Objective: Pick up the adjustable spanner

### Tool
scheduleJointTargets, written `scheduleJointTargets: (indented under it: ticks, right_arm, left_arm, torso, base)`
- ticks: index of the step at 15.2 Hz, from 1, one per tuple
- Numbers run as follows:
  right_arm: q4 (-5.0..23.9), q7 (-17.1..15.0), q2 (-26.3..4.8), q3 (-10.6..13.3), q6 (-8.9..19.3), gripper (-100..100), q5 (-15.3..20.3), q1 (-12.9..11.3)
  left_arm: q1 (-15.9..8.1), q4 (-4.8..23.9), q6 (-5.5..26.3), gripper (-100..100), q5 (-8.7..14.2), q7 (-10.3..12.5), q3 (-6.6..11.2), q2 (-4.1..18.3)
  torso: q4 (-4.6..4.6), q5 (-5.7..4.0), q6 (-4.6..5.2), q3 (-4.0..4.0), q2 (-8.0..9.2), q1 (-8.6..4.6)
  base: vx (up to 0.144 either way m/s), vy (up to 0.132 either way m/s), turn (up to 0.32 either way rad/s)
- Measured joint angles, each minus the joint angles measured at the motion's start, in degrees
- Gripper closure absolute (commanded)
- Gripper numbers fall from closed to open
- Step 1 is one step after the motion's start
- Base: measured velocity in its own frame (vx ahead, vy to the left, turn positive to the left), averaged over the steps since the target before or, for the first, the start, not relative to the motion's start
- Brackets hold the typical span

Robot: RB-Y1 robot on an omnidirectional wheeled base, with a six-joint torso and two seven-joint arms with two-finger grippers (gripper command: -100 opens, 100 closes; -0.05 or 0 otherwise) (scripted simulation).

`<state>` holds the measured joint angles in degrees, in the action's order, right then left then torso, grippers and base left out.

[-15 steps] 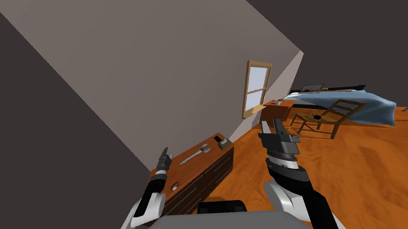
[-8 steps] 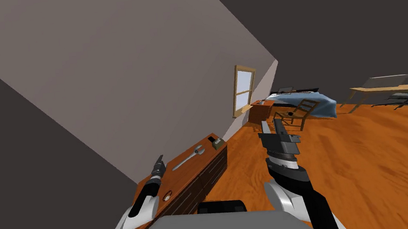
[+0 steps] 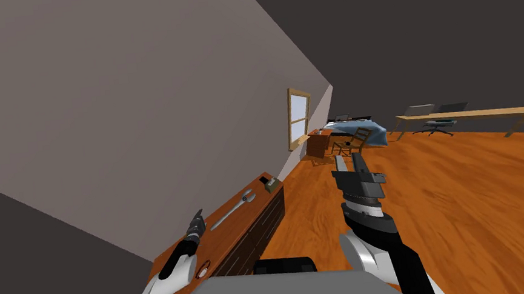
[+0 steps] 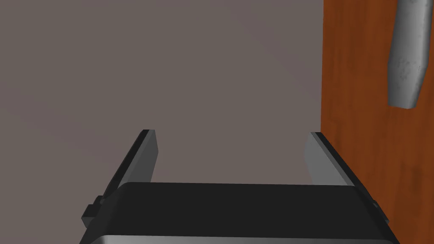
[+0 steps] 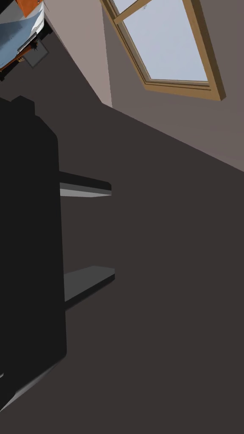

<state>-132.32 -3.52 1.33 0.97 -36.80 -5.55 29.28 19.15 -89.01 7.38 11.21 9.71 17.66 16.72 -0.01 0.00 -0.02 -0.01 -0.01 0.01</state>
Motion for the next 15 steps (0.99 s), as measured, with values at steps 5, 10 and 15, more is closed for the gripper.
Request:
scheduleJointTargets:
  ticks: [5, 10, 15]
  right_arm:
    - [0.0, 0.0, 0.0, 0.0, 0.0, 0, 0.0, 0.0]
    - [0.0, 0.0, 0.0, 0.0, 0.0, 0, 0.0, 0.0]
    - [0.0, 0.0, 0.0, 0.0, 0.0, 0, 0.0, 0.0]
  left_arm:
    - [-0.8, 5.7, 3.7, -100, 2.2, 0.2, 3.15, 1.8]
    - [-3.2, 12.5, 7.9, -100, 4.3, 0.3, 6.07, 3.9]
    - [-4.5, 18.2, 12.0, -100, 5.5, 0.3, 9.21, 4.7]
  torso:
    - [0.00, 0.00, 0.05, -0.01, -0.02, 0.01]
    - [0.00, 0.00, 0.06, -0.02, -0.05, 0.03]
    - [-0.01, 0.01, 0.00, -0.03, -0.06, 0.05]
  base:
    - [0.010, -0.003, -0.236]
    - [0.015, 0.001, -0.263]
    - [0.018, 0.010, -0.216]
